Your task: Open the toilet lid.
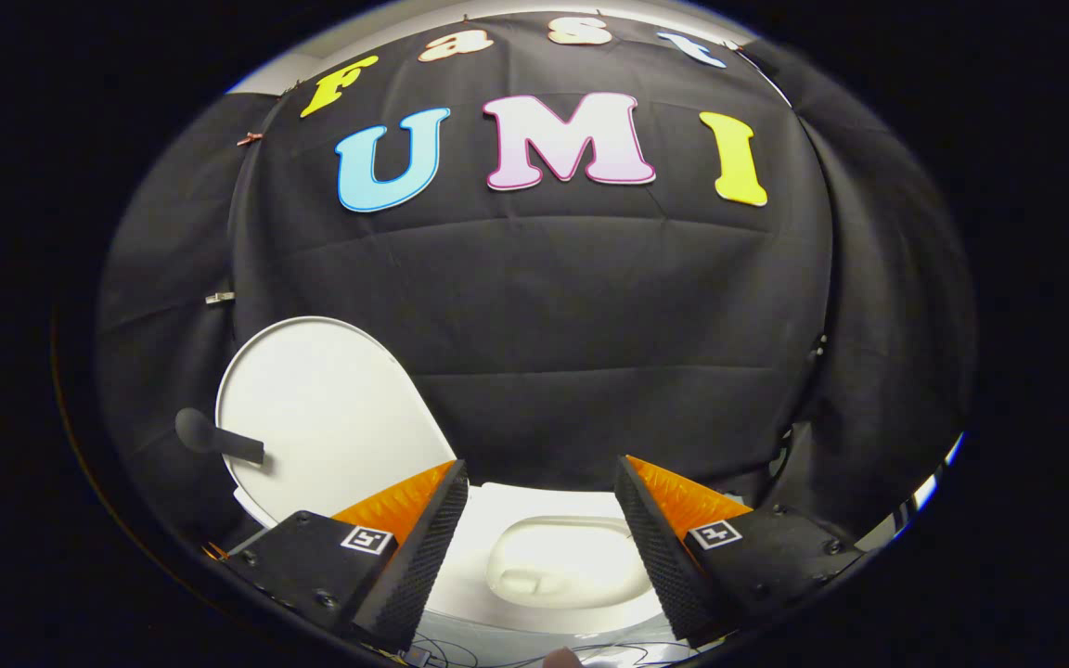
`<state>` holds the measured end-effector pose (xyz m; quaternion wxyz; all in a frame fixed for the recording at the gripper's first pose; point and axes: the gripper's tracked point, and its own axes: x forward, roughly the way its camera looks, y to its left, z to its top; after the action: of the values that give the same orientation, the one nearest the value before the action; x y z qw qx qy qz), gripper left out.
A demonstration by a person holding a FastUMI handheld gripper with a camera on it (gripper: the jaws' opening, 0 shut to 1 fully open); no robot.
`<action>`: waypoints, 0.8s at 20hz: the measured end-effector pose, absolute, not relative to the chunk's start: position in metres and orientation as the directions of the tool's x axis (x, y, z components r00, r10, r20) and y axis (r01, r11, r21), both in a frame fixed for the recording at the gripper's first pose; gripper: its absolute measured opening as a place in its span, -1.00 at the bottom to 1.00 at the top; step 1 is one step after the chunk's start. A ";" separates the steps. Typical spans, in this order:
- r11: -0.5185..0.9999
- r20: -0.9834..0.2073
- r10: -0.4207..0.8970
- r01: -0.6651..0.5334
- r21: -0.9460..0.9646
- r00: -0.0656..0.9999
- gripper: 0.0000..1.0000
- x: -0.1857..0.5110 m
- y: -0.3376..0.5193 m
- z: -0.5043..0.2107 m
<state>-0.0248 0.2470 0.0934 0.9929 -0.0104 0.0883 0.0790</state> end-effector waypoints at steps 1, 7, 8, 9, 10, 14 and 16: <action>0.989 -0.174 0.150 -0.150 0.008 0.973 1.00 -0.023 0.236 0.082; 0.994 -0.086 0.101 -0.104 -0.023 0.991 0.99 -0.018 0.192 0.044; 0.994 -0.059 0.103 -0.104 -0.016 0.993 0.99 -0.018 0.188 0.042; 0.995 -0.035 0.099 -0.099 -0.013 0.995 1.00 -0.018 0.183 0.038; 0.996 -0.011 0.092 -0.092 -0.015 0.996 0.99 -0.018 0.180 0.034; 0.997 0.045 0.071 -0.069 -0.040 0.996 0.99 -0.022 0.158 0.010; 0.998 0.078 0.067 -0.066 -0.021 0.995 0.99 -0.021 0.154 0.005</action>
<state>-0.0211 0.1537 0.0050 0.9986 -0.0093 -0.0396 0.0333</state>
